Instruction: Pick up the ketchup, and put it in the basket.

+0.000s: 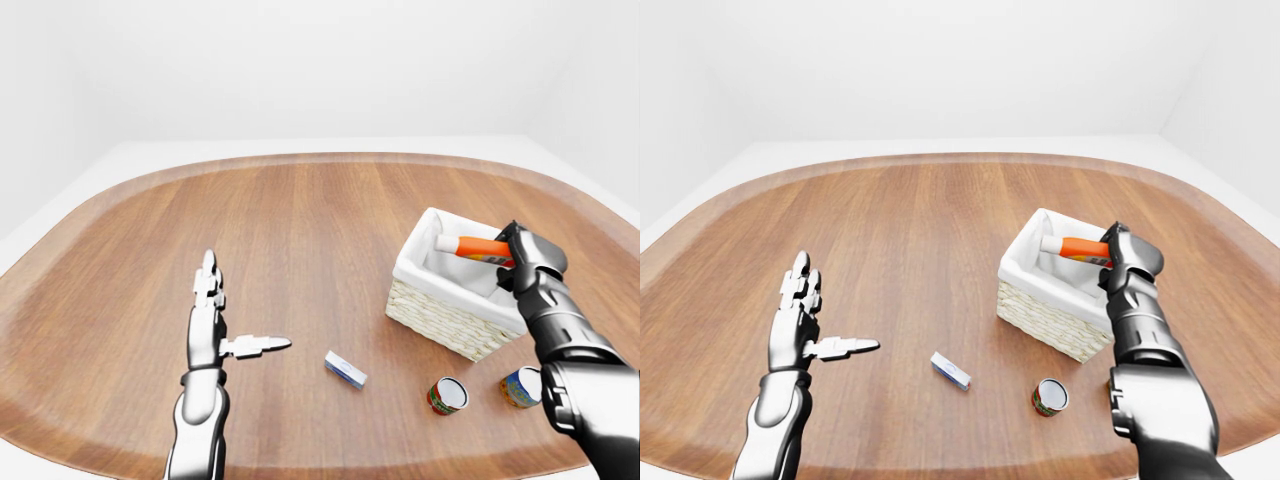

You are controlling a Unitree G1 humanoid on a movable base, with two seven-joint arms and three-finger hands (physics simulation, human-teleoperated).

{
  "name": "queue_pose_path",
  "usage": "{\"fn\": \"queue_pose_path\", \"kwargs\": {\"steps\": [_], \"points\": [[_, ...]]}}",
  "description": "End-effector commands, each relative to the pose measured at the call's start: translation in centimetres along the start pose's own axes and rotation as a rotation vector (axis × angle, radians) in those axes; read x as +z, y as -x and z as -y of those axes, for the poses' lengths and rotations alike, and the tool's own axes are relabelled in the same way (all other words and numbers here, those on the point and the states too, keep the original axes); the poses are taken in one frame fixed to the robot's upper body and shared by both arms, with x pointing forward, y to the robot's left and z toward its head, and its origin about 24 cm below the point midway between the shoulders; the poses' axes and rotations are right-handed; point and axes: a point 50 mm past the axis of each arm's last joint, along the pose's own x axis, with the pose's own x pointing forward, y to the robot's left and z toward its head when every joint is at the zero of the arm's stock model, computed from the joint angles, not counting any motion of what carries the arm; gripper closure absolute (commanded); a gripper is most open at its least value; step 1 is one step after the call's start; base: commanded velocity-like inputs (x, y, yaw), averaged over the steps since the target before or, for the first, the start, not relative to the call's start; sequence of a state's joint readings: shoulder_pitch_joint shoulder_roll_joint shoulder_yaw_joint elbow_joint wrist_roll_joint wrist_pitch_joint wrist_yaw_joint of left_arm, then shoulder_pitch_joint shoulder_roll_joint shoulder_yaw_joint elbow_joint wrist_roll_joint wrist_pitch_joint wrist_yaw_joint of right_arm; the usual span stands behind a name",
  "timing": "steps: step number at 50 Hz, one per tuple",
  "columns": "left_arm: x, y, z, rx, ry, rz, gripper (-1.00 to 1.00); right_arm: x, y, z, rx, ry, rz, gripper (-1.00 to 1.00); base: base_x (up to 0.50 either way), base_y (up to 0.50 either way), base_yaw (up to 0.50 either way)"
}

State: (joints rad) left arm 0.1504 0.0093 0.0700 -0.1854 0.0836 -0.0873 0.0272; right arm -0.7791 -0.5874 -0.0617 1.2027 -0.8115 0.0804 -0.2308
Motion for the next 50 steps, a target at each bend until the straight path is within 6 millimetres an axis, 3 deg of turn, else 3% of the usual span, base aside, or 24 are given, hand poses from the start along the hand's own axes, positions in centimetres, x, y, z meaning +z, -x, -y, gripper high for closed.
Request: {"fn": "queue_pose_path", "kwargs": {"steps": [1,36,37,38,50], "points": [[0.17,0.13,0.06,-0.003,0.001,0.006,-1.00,0.23,0.01,-0.27,-0.019,0.001,-0.009,1.00,0.00,0.00,0.00],[0.86,0.33,-0.02,-0.007,0.005,0.019,-1.00,0.93,0.14,-0.93,-0.009,0.012,-0.011,1.00,0.00,0.00,0.00],[0.82,0.32,-0.01,-0.007,0.005,0.019,-1.00,0.95,0.13,-0.89,-0.013,0.011,-0.011,0.45,0.00,0.00,0.00],[0.80,0.32,0.00,-0.007,0.004,0.018,-1.00,0.97,0.11,-0.83,-0.015,0.007,-0.012,-1.00,0.00,0.00,0.00],[0.72,0.33,0.01,-0.008,0.004,0.019,-1.00,0.98,-0.03,-0.27,-0.045,-0.004,-0.006,-1.00,0.00,0.00,0.00]]}}
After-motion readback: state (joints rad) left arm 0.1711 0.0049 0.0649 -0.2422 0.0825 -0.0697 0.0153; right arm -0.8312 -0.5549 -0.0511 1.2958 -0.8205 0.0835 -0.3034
